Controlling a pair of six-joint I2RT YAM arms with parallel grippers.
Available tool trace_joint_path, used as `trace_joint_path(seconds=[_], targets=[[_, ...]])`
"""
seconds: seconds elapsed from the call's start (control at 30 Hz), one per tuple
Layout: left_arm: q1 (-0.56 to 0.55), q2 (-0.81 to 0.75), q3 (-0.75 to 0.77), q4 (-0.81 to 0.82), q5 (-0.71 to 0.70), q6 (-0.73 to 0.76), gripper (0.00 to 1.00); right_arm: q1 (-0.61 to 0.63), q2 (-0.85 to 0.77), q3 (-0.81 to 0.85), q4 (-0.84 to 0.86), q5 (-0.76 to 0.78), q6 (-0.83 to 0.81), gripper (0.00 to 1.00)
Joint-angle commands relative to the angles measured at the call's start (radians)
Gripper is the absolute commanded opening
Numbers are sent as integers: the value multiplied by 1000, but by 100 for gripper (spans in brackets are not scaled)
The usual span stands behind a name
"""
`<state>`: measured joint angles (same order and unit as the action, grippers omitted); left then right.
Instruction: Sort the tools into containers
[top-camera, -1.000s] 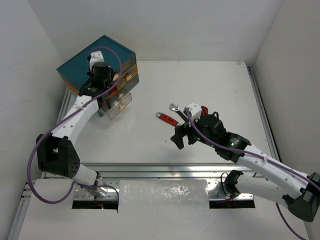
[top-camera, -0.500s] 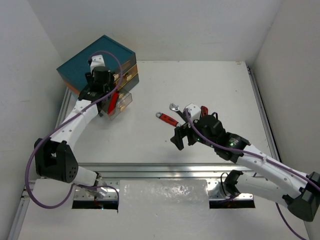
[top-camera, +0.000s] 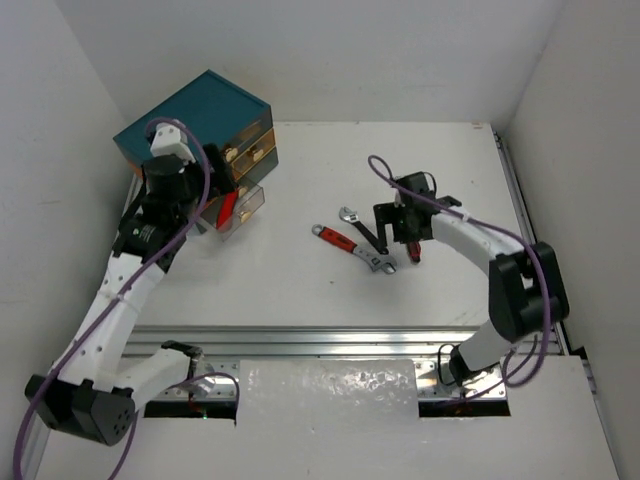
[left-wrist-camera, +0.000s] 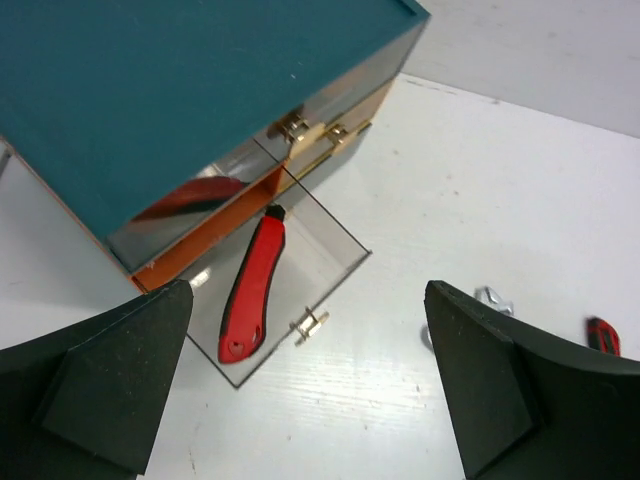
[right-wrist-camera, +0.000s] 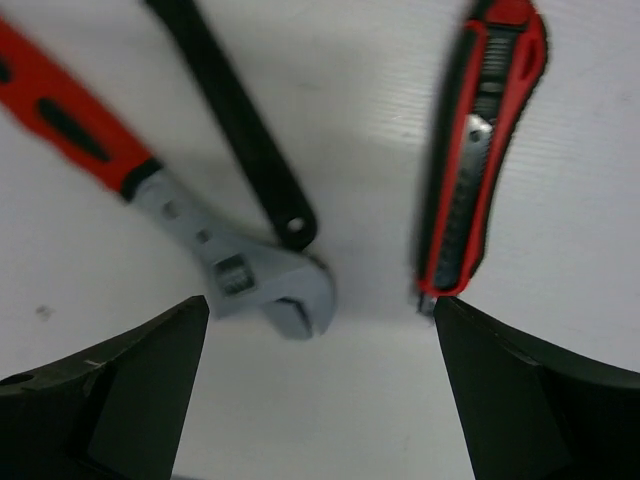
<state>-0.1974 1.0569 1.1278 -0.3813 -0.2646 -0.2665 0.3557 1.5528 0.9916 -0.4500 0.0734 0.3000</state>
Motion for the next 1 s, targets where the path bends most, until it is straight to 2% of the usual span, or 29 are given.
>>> trace_joint_path(seconds=[0.0,0.23,0.3,0.33,0.37,0.43,0.47,0.57,0.6,0.63,0.73,0.77,0.83,0.97], targets=[[-7,-99,-80,-56,97,19,100,-79,88,85,-32,32,-24,94],[-8,-176,-190,-34,157,41,100,-187,332,235,-62,11,-21,86],[-8,-175,-215,-22,189,35,100,-208,404,254,-67,-3,-27,80],[-8,-175,-221,-16,208,27,100,-211,423,266,-76,-10,-27,74],[-8,-175,-229,-8,217,23,100,-215,441,265,-75,-15,-27,57],[-8,-173,-229,-2,244,1,100,-216,441,252,-56,-36,-25,42],[-8,-172,-229,4,257,-11,100,-216,435,249,-55,-49,-28,27],[-8,-163,-249,54,362,-86,100,-205,380,236,-46,-49,-36,6],[-10,-158,-258,73,395,-115,100,-193,350,231,-39,-40,-38,4],[-13,-155,-270,109,485,-179,100,-176,313,204,-11,-25,-48,3],[-68,-138,-354,379,597,-321,100,-51,130,133,81,26,-82,3],[-95,-121,-364,450,602,-356,100,25,83,112,112,26,-97,3],[-181,-101,-376,574,567,-444,100,89,-49,38,210,-51,-99,3],[-295,-49,-393,680,464,-606,100,208,-244,-144,449,-240,-16,3]])
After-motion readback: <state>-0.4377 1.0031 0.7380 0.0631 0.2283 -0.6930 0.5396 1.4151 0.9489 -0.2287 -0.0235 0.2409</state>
